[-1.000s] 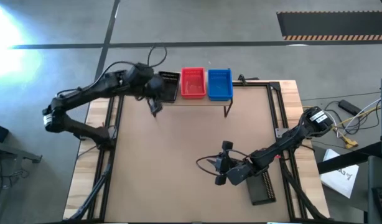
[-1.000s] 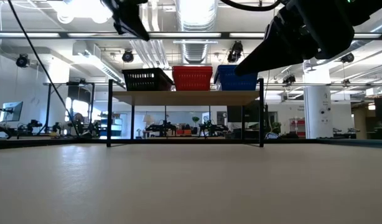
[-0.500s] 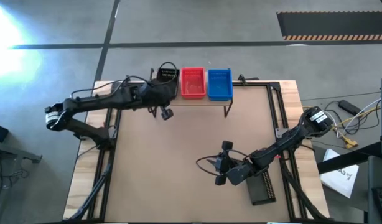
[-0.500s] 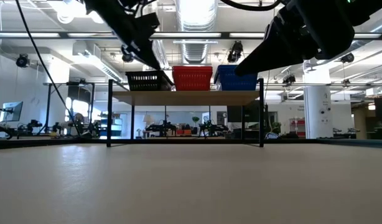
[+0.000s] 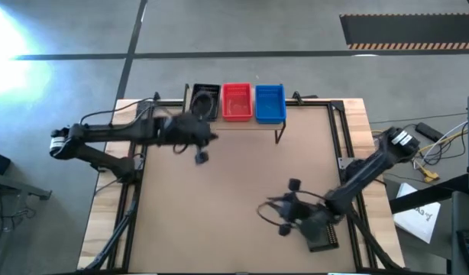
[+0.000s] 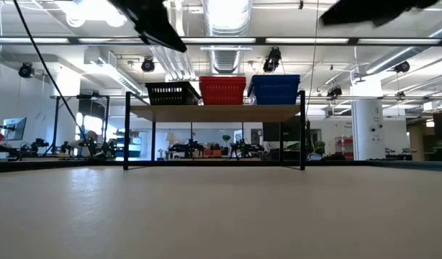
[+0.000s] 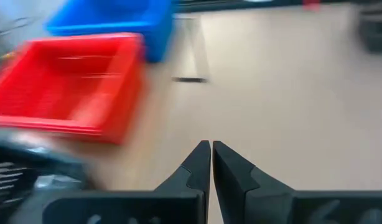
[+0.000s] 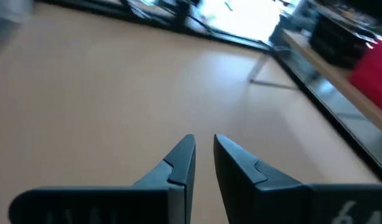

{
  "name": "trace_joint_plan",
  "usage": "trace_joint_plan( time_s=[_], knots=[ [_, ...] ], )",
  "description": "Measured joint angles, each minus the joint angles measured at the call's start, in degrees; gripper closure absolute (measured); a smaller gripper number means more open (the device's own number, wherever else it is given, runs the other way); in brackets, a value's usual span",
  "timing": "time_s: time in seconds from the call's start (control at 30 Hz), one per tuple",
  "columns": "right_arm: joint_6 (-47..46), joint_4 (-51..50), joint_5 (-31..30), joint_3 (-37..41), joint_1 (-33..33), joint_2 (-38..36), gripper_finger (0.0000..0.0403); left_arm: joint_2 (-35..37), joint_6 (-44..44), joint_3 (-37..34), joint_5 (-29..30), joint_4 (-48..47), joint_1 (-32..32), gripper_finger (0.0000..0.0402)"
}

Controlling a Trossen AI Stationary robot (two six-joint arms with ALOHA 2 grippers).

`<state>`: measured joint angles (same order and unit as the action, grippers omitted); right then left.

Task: Stack baskets on shelf by color
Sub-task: Stack the black bin on the black bins on the shelf

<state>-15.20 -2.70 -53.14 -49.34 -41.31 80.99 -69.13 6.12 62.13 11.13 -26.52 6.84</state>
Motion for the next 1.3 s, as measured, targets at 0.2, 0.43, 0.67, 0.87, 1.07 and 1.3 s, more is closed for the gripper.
trace_joint_plan(
  time_s=[0.2,0.43,0.67,0.87,1.07,1.3],
  knots=[
    [-7.7,-7.0,-0.4,-2.4,-12.8,-3.7,0.0367,2.4,-7.1,-8.7,1.3,5.3,-14.4,0.04],
    [-45.3,-40.3,11.4,-18.0,-24.2,0.9,0.0394,-0.4,-13.9,-21.9,5.2,26.7,-28.0,0.04],
    [-73.7,-52.5,21.7,-23.9,-31.5,8.4,0.039,-8.5,-16.3,-32.2,9.1,57.0,-32.1,0.04],
    [-80.2,-53.6,35.9,-24.5,-31.8,14.1,0.034,-15.0,-16.2,-32.9,9.2,64.9,-31.9,0.04],
    [-65.7,-54.2,36.0,-24.5,-31.0,16.5,0.0265,-17.4,-15.8,-31.2,9.1,65.0,-31.1,0.04],
    [-57.1,-59.4,36.7,-24.4,-29.1,19.4,0.0258,-17.1,-16.0,-30.8,8.9,65.2,-30.9,0.04]
  ],
)
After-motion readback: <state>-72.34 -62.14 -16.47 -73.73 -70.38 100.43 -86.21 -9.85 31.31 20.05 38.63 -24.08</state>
